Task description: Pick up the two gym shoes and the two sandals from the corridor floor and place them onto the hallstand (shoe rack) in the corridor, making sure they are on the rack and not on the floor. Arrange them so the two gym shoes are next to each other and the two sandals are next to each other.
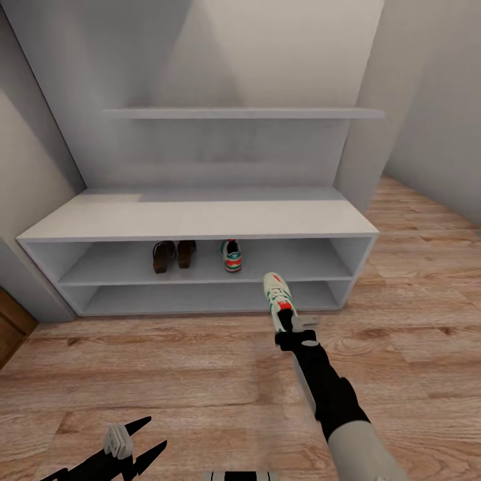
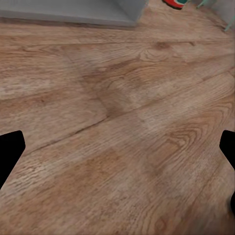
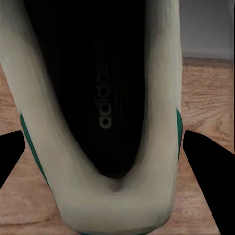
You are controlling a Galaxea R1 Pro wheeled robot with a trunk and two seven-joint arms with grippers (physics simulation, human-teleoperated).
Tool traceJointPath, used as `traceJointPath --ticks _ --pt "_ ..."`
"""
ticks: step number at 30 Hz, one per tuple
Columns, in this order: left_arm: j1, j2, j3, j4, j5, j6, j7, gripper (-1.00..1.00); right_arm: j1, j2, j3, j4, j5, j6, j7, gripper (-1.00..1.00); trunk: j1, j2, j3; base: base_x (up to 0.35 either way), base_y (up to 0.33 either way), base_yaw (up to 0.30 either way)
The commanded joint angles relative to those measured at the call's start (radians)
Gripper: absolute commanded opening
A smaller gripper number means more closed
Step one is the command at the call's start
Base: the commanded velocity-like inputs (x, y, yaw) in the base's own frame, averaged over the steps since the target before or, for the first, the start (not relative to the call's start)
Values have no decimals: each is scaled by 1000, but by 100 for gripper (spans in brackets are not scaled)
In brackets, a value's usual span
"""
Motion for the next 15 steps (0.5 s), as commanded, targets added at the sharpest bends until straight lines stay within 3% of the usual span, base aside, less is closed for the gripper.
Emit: traceJointPath --ticks 1,11,15 --pt "-1 0 1 1 1 -4 -4 100 -3 0 2 -1 7 10 0 -100 0 0 -1 0 0 0" --pt "-1 3 -8 -1 0 -4 -18 100 -6 0 2 5 8 14 3 -100 0 0 -1 0 0 0" --pt "-1 3 -5 -1 0 -3 -84 100 -6 0 -2 7 9 14 3 -100 0 0 -1 0 0 0"
